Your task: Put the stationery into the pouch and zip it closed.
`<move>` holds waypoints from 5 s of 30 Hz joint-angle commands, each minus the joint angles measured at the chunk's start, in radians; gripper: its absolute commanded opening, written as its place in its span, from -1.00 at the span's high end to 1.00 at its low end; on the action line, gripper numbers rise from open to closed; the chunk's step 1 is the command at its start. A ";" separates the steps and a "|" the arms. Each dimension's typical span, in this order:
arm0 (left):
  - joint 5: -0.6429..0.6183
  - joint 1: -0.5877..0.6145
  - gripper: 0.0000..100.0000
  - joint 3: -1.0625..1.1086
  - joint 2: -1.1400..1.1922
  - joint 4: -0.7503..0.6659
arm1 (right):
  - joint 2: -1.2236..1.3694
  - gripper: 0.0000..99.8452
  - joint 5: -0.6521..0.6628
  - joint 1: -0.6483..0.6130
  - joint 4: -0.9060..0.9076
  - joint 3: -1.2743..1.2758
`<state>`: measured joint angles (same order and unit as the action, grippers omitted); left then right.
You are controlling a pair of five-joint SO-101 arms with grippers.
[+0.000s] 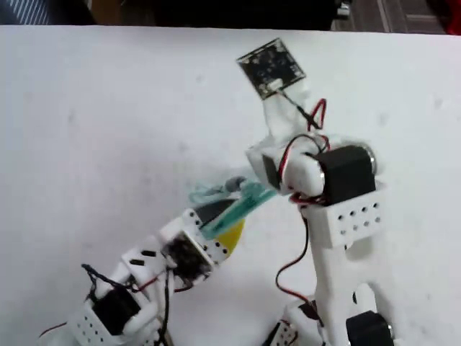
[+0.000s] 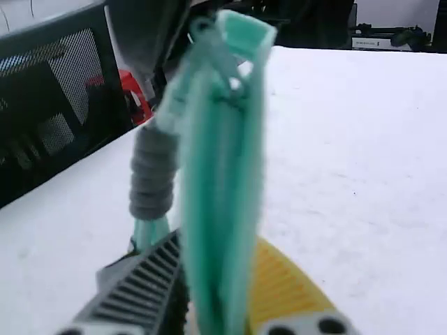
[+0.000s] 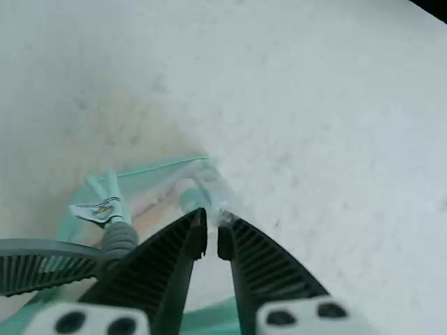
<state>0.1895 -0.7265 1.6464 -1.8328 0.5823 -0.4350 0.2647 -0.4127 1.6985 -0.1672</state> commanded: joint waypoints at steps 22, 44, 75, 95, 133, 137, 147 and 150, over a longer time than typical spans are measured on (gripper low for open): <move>0.638 0.143 0.95 -0.008 -0.001 0.103 | 0.248 0.70 -0.012 -0.234 0.024 -0.241; 0.600 0.143 0.95 -0.003 -0.001 0.083 | 0.174 0.73 0.153 -0.236 0.028 0.201; -0.043 0.171 0.95 -0.133 -0.001 -0.057 | -0.386 0.97 -0.011 -0.053 0.021 -0.011; -0.132 0.219 0.95 -0.189 -0.001 -0.075 | -1.020 0.49 0.308 0.418 -0.076 0.635; -0.221 0.295 0.95 -0.150 -0.001 -0.015 | -0.369 0.53 0.180 -0.255 -0.456 0.465; -0.221 0.295 0.95 -0.150 -0.001 -0.015 | -0.332 0.54 0.180 -0.259 -0.553 0.528; -0.221 0.295 0.95 -0.150 -0.001 -0.015 | -0.266 0.74 0.180 -0.257 -0.648 0.562; -0.221 0.295 0.95 -0.150 -0.001 -0.015 | -0.269 0.91 0.187 -0.257 -0.708 0.601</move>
<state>-0.0222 -0.4196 1.5282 -1.8236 0.5623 -0.7066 0.4365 -0.6644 1.0541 0.4204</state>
